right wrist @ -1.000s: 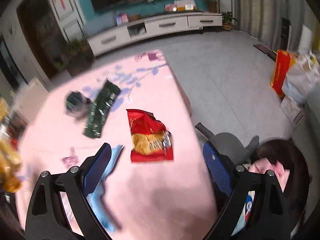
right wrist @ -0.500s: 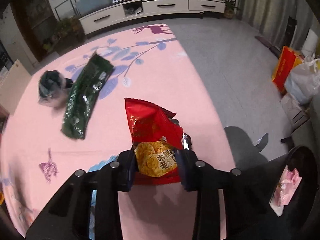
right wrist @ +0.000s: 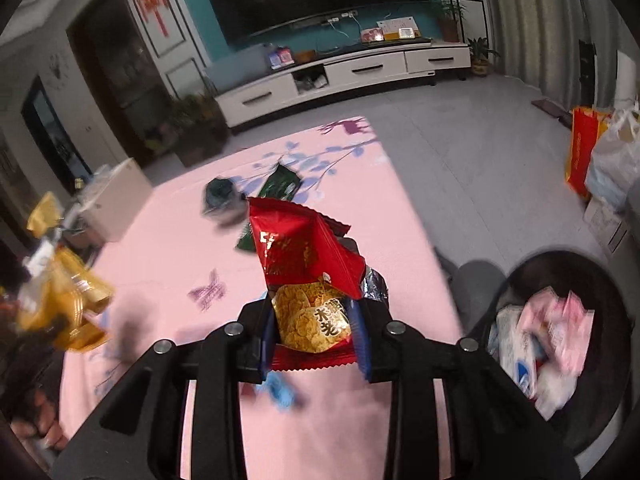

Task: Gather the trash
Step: 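Carry the chip bag and red snack bag with both tools over the black bin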

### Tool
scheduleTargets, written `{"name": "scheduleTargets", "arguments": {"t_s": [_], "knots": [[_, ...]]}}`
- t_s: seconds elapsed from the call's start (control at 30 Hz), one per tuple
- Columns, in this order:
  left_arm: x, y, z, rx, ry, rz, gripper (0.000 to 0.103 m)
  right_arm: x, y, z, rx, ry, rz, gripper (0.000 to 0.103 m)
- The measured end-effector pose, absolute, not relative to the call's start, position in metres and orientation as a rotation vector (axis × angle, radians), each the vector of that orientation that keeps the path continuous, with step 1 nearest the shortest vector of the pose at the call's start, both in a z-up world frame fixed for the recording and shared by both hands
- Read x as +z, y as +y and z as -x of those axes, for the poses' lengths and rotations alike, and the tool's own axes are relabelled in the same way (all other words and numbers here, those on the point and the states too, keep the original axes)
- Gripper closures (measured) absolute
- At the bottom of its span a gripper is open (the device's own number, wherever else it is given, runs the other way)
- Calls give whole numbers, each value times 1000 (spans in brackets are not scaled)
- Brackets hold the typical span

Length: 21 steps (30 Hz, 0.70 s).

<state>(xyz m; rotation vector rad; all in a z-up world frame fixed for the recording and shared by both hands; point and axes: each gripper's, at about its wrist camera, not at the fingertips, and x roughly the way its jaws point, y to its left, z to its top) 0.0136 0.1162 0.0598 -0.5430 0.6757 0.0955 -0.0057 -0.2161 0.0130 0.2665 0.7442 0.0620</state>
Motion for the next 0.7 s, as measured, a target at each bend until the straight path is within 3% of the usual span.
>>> {"name": "scheduleTargets", "arguments": {"t_s": [0.2,0.4,0.7], "knots": [[53,87,-15,56,719,484,88,-11,-202,39,39,774,-216,71],[51,60,-3,15,729,407,88,3,-204,51,82,732,-236,71],[104,10,47,-82,569,390,88,66,-233,108,14,447,-225,71]]}}
